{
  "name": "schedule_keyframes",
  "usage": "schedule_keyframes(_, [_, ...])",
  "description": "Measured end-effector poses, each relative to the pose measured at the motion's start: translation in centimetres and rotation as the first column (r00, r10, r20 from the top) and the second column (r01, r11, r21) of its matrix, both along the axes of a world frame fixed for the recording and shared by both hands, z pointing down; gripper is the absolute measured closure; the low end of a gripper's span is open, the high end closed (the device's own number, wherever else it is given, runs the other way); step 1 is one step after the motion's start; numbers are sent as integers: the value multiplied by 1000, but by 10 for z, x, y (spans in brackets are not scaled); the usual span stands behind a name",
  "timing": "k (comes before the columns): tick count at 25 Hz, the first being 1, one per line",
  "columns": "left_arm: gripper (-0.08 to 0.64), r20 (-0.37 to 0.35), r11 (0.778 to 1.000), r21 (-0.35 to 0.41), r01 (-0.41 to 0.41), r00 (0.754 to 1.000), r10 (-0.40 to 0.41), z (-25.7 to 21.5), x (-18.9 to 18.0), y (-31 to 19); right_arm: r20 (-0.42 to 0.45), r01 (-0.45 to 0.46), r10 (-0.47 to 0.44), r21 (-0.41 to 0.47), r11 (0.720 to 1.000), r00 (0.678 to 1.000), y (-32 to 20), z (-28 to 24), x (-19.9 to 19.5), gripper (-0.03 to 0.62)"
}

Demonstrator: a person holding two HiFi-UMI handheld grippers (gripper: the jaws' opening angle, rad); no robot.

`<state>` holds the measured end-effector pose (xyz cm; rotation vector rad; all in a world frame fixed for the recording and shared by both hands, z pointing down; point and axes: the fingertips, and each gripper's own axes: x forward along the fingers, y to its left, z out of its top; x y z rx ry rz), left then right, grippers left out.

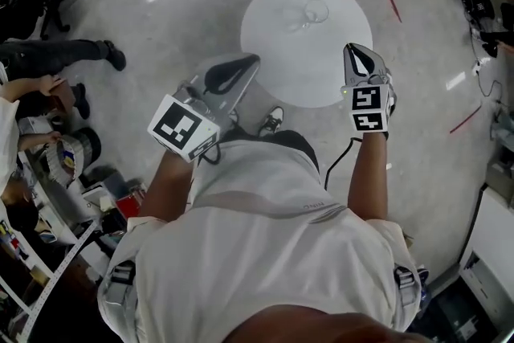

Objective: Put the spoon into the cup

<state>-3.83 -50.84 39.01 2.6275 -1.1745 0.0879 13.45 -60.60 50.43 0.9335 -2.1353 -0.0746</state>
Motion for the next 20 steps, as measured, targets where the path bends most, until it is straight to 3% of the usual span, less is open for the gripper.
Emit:
schedule_keyframes(6, [558,6,999,-26,20,1000,-20,9,-37,-37,-103,-56,42,-141,988,994,-56,69,-20,580])
schedule_keyframes(16, [558,8,996,-69,49,999,-48,25,-56,-57,-217,-60,6,-244,968,976,-96,142,-35,575])
schedule_keyframes(20, [558,13,996,-68,58,998,-57,25,-60,-57,-186,-59,12,-250,967,982,-97,144,-41,413])
